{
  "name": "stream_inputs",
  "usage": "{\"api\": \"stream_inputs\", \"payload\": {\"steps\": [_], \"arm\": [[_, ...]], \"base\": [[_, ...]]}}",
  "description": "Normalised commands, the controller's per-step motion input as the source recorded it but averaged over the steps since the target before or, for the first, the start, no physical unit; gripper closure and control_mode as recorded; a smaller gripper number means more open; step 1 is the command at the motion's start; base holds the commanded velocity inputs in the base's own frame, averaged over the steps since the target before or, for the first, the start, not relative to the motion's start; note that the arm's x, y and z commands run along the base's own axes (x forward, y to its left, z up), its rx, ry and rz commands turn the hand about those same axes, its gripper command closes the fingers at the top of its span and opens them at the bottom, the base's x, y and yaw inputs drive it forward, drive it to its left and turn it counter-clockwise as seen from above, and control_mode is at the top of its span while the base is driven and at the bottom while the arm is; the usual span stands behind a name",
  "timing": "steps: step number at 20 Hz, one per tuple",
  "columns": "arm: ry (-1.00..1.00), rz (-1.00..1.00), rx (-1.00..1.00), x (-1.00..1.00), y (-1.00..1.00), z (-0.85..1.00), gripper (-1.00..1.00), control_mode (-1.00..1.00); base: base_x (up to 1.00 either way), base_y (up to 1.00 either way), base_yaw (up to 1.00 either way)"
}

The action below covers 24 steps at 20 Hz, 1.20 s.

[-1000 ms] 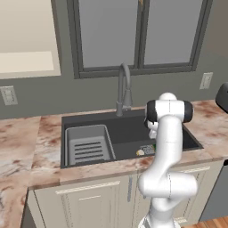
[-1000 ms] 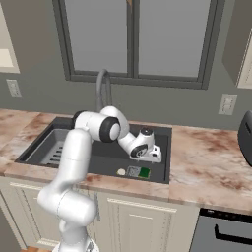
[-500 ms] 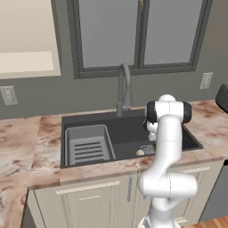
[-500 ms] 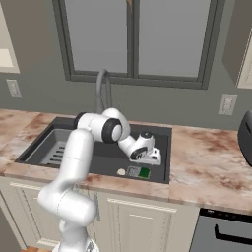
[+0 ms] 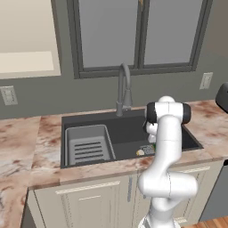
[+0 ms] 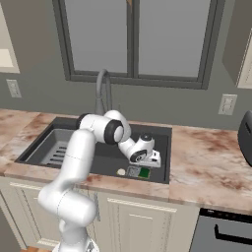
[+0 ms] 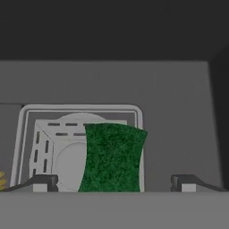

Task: Pick up the dish brush and sponge from the sink, and place them back in the cabinet, and close the cabinet door.

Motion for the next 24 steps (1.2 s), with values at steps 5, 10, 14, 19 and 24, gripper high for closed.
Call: {"api": "stream_inputs", "payload": {"steps": [5, 10, 14, 19, 24], "arm": [[0.00, 0.00, 0.00, 0.00, 0.00, -0.15, -1.00, -1.00], [0.03, 0.00, 0.00, 0.00, 0.00, -0.19, -1.00, -1.00], [0.04, 0.00, 0.00, 0.00, 0.00, -0.18, -1.00, -1.00], [0.04, 0.00, 0.00, 0.00, 0.00, -0.16, -1.00, -1.00], [0.04, 0.00, 0.00, 0.00, 0.00, -0.14, -1.00, -1.00]], "base": [[0.00, 0.00, 0.00], [0.00, 0.00, 0.00], [0.00, 0.00, 0.00], [0.00, 0.00, 0.00], [0.00, 0.00, 0.00]]}}
